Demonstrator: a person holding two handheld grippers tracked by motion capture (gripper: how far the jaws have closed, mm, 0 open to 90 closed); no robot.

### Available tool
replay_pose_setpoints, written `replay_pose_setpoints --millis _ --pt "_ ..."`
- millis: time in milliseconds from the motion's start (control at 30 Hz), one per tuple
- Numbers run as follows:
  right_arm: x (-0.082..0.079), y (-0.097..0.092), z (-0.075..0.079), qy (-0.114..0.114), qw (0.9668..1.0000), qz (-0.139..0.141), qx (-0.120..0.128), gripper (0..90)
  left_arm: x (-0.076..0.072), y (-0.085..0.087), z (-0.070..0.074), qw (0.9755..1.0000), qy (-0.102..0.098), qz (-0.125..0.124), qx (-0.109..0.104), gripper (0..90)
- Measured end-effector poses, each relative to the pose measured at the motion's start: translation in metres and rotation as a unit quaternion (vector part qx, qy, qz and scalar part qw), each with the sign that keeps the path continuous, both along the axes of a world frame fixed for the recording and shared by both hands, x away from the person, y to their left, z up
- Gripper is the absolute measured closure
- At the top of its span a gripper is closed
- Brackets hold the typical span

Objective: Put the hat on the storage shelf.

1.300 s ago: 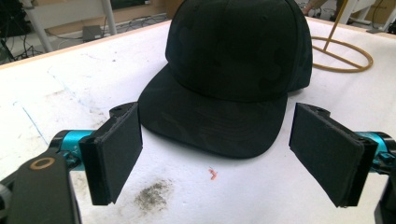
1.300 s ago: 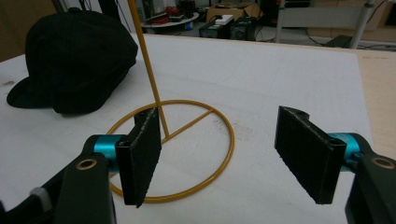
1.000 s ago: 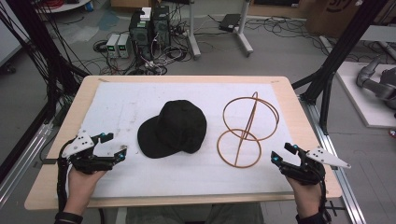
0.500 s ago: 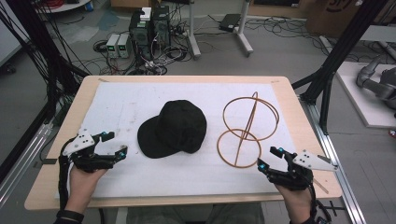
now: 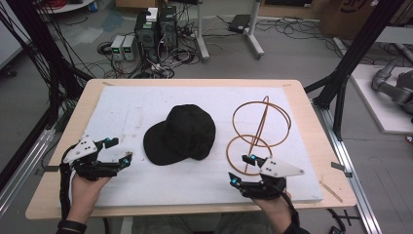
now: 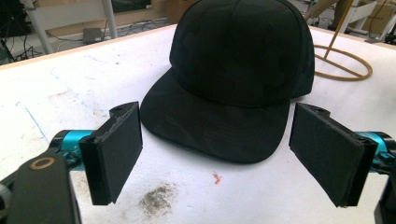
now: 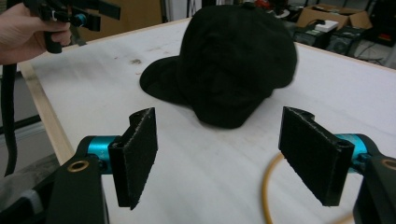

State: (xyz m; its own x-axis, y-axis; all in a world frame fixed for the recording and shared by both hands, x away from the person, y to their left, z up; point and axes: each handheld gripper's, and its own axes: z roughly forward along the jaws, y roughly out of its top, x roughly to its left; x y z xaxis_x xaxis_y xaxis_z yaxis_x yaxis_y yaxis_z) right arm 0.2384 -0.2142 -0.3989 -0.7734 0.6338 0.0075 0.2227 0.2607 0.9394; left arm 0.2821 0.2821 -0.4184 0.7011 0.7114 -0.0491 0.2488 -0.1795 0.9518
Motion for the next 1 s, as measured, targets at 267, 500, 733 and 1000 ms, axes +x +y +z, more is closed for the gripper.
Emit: replay_pose_setpoints --millis 267,500,733,1000 --pt "0.027 0.048 -0.001 -0.004 0.9995 0.022 -0.023 28.1 -0.001 0.001 0.000 1.0000 -0.001 -0.001 -0.001 17.3" --pt "0.050 0.079 -0.002 -0.005 0.9990 0.029 -0.034 28.6 -0.003 0.002 -0.001 1.0000 -0.002 -0.002 -0.002 17.3" --pt "0.070 0.103 -0.001 0.007 0.9989 0.042 -0.022 31.0 -0.004 0.003 -0.002 1.0000 -0.001 -0.003 -0.001 17.3" --pt "0.087 0.121 0.003 0.024 0.9989 0.038 -0.015 34.7 -0.004 0.004 -0.002 1.0000 0.001 -0.002 -0.001 17.3"
